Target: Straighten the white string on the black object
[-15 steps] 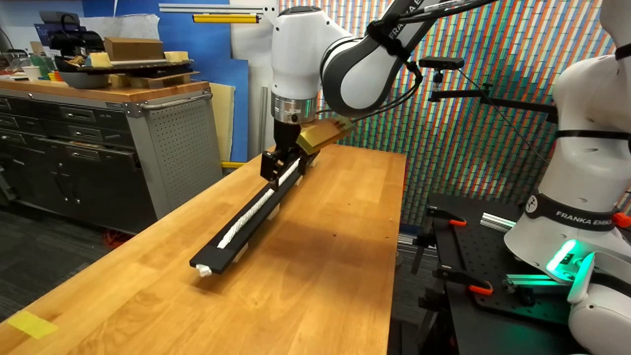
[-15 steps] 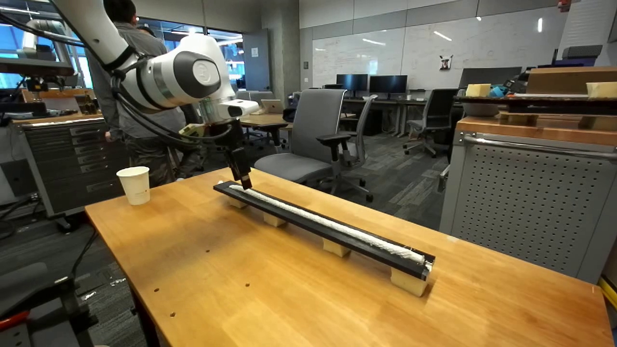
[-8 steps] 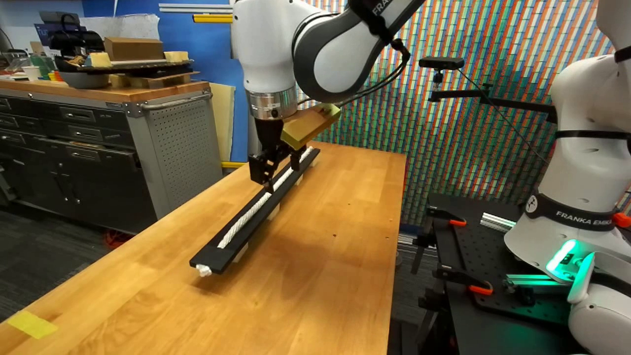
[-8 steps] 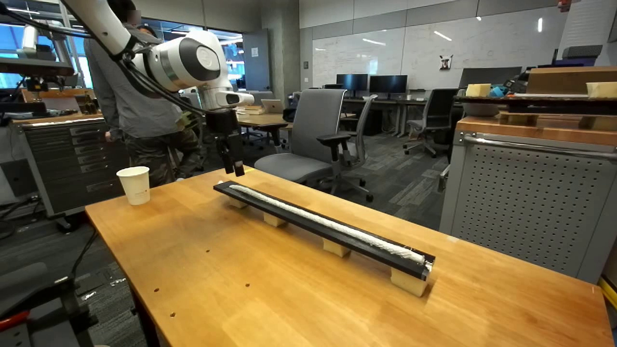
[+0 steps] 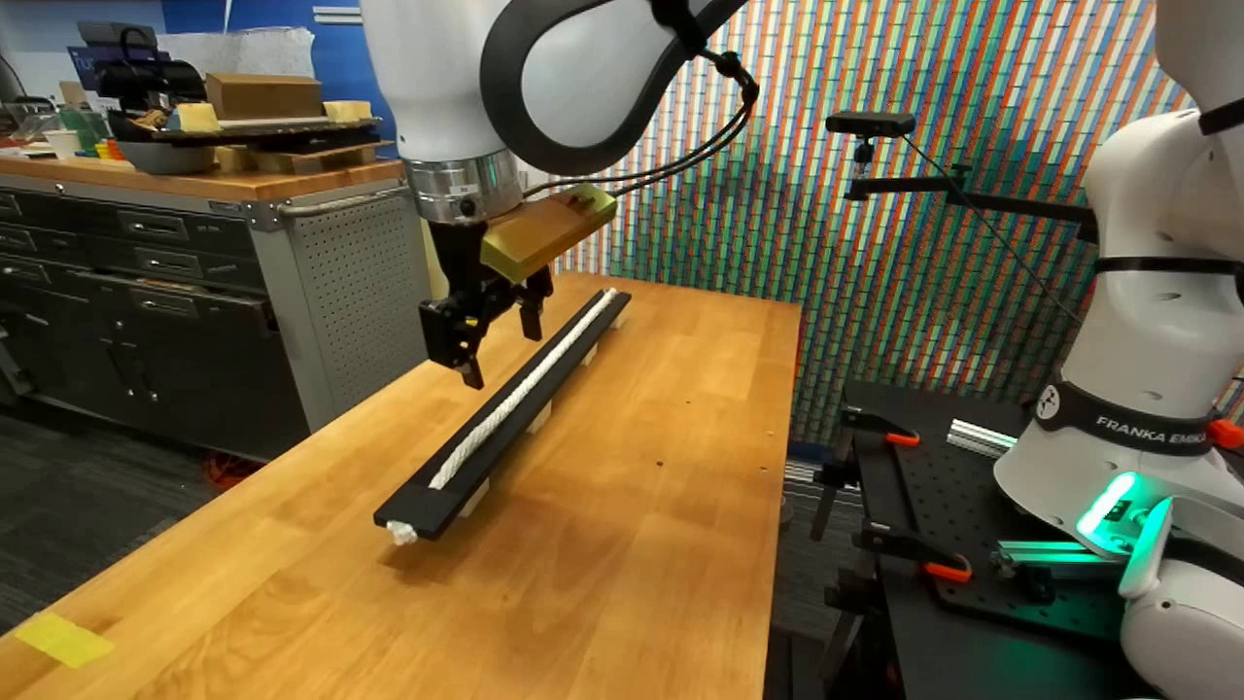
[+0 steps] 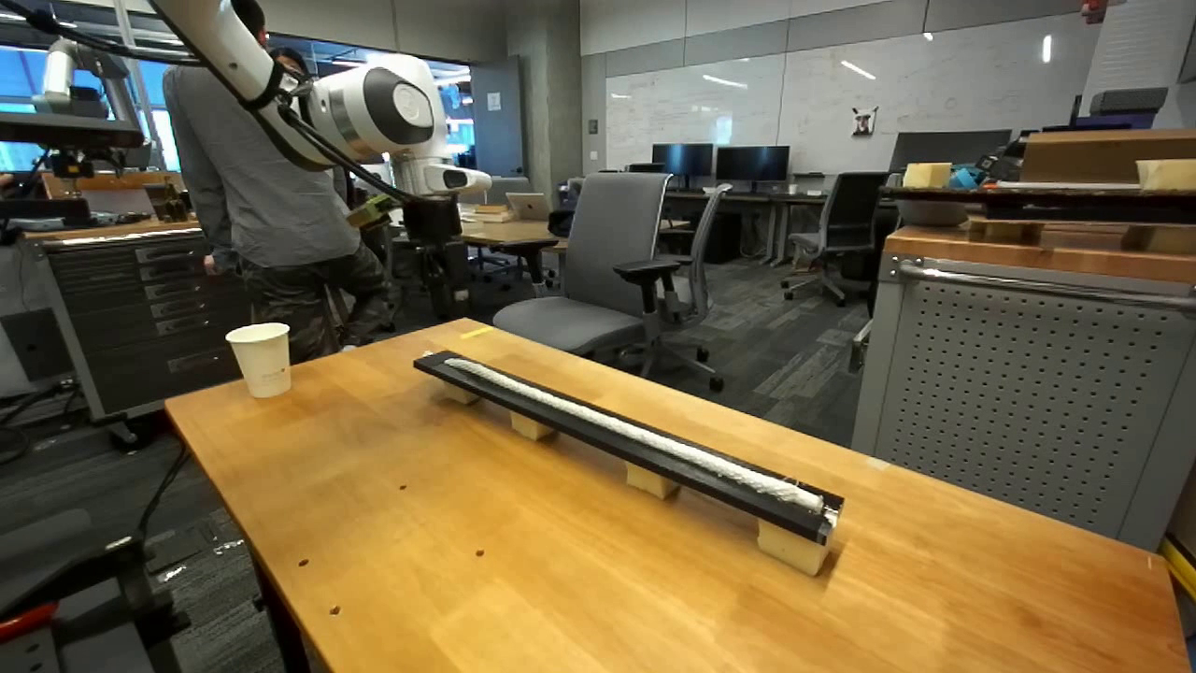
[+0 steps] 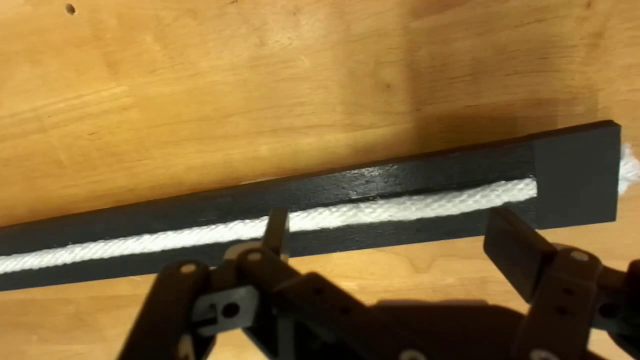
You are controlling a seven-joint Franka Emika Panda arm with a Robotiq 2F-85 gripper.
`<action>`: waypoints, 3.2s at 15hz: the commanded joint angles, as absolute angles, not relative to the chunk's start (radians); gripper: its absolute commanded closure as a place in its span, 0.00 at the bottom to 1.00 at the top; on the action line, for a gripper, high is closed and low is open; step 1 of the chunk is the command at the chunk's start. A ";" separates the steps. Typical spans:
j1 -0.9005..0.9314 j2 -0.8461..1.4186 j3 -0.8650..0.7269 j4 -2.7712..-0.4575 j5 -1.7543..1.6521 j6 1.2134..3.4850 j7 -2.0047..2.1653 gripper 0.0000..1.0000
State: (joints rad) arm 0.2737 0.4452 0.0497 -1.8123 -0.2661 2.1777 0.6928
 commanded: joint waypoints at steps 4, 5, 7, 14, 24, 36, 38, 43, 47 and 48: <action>0.297 0.608 0.051 -1.608 -0.202 2.168 0.669 0.00; 0.295 0.624 0.056 -1.591 -0.183 2.156 0.657 0.00; 0.298 0.654 0.055 -1.566 -0.157 2.155 0.649 0.00; 0.289 0.714 0.061 -1.517 -0.079 2.170 0.610 0.67; 0.273 0.730 0.056 -1.544 -0.015 2.246 0.525 1.00; 0.241 0.733 0.045 -1.606 0.013 2.328 0.454 1.00; 0.236 0.717 0.040 -1.629 0.015 2.353 0.449 1.00; 0.242 0.668 0.024 -1.692 0.007 2.426 0.465 1.00; 0.253 0.641 0.014 -1.733 -0.001 2.439 0.478 1.00; 0.260 0.633 0.007 -1.741 -0.008 2.432 0.489 1.00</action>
